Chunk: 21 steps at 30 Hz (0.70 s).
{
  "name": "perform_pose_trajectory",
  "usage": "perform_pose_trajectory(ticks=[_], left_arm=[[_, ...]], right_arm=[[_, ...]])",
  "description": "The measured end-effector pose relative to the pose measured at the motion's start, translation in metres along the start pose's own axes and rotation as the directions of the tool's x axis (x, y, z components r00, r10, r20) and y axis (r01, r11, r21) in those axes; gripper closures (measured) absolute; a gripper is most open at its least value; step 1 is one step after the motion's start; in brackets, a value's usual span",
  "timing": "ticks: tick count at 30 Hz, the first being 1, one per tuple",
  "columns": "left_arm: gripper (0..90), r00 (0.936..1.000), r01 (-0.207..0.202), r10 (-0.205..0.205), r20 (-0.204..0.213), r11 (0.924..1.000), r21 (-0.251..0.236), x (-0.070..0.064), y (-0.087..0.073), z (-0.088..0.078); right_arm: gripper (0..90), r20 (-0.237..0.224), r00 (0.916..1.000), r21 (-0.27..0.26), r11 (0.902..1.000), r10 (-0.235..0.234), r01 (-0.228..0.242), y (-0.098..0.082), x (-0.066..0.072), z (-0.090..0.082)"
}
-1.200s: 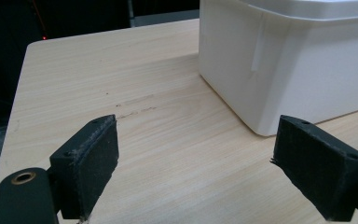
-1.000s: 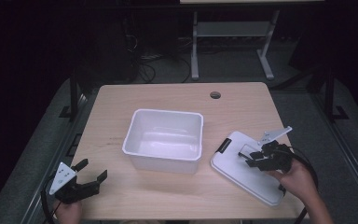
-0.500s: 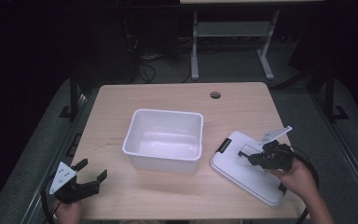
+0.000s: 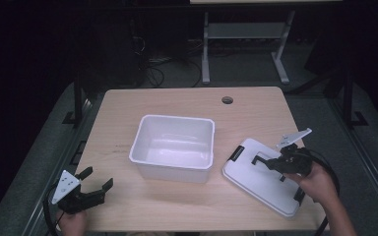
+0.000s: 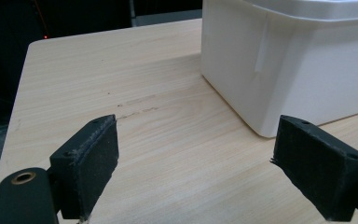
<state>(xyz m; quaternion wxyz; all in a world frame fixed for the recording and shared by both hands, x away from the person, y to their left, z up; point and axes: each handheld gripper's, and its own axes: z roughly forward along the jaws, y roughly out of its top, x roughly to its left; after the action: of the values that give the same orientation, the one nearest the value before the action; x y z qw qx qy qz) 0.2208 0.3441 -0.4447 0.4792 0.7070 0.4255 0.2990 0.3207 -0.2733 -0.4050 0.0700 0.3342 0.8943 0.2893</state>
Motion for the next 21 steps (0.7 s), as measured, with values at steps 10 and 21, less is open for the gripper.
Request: perform_pose_trajectory(ticks=[10, 21], left_arm=[[13.0, 1.0, -0.003, 0.003, 0.005, 1.0, -0.002, -0.001, 0.001, 0.0], [13.0, 1.0, -0.002, 0.002, 0.002, 1.0, -0.008, 0.0, 0.001, -0.001]], right_arm=[[84.6, -0.021, 0.9998, 0.001, 1.0, 0.002, -0.002, -0.002, -0.007, -0.007], [84.6, -0.014, 0.9983, -0.023, 0.9982, -0.056, 0.056, 0.013, 0.002, -0.037]])
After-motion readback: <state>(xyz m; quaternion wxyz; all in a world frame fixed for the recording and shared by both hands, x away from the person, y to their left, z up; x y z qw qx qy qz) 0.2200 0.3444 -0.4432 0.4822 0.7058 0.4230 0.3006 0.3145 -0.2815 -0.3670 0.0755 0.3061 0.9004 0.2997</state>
